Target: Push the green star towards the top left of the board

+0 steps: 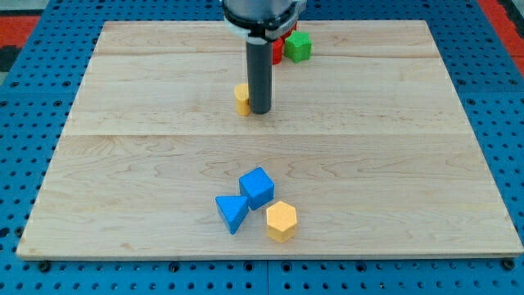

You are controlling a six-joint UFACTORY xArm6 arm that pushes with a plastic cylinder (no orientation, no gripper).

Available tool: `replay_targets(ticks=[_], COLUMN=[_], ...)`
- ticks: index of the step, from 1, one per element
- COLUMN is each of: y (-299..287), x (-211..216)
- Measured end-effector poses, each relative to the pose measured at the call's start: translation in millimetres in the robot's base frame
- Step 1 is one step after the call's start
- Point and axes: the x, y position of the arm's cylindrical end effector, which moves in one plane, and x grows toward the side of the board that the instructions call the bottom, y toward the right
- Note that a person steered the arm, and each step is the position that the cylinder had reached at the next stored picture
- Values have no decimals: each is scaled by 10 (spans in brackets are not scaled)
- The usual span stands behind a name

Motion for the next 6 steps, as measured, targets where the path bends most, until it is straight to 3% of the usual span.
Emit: replay_targets(ticks=[1,2,3,4,6], y=[166,904,1605,1685,755], x=[38,-503,-1483,-1904,-1908])
